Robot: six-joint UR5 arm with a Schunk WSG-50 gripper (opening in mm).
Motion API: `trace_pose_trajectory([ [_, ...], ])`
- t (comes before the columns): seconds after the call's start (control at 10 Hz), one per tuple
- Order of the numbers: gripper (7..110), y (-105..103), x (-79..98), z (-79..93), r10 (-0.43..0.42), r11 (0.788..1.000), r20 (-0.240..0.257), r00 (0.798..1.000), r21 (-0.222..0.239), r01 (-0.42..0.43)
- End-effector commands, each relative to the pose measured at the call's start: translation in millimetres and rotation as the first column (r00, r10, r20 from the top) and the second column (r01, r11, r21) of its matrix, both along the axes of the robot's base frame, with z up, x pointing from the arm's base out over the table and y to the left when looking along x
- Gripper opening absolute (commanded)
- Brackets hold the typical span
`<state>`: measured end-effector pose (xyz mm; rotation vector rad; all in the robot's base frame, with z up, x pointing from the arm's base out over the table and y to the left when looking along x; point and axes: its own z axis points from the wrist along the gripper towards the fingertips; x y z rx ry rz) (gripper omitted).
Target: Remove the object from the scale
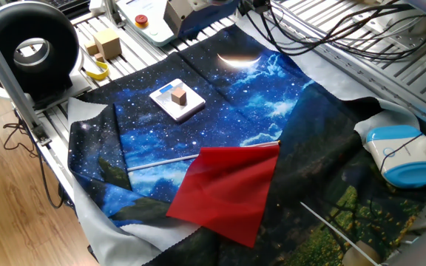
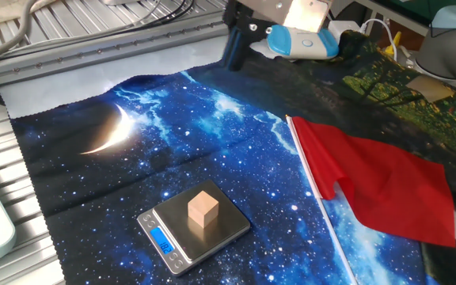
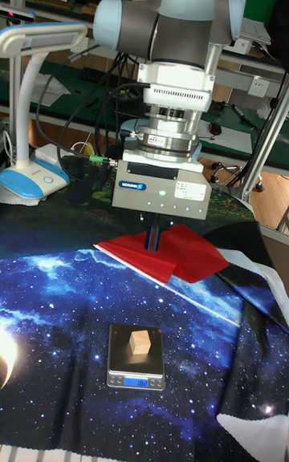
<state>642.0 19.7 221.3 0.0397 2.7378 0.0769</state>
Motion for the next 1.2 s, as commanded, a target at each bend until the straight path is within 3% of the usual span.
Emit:
trace_pose_trajectory([
  [0.0, 7, 4.2, 9.7, 6.0, 0.036, 0.999, 0.047, 0.998, 0.004, -0.036],
  [0.2, 7, 4.9, 14.5, 6.6, 0.044, 0.999, 0.069, 0.997, 0.011, -0.045],
  [0.5, 7, 11.7, 12.1, 1.4, 0.108, 0.994, 0.061, 0.992, 0.005, -0.109],
  [0.7, 7, 21.8, 20.8, 1.6, 0.185, 0.982, 0.105, 0.977, 0.003, -0.186],
  [0.8, 7, 24.9, 24.4, 2.5, 0.24, 0.971, 0.124, 0.963, -0.019, -0.24],
  [0.9, 7, 24.8, 18.3, -1.0, 0.228, 0.973, 0.097, 0.969, -0.007, -0.229],
  [1.0, 7, 17.6, 6.8, -9.3, 0.188, 0.982, 0.038, 0.981, 0.001, -0.188],
  [1.1, 7, 5.0, -2.6, -20.2, 0.145, 0.989, -0.013, 0.989, -0.016, -0.145],
])
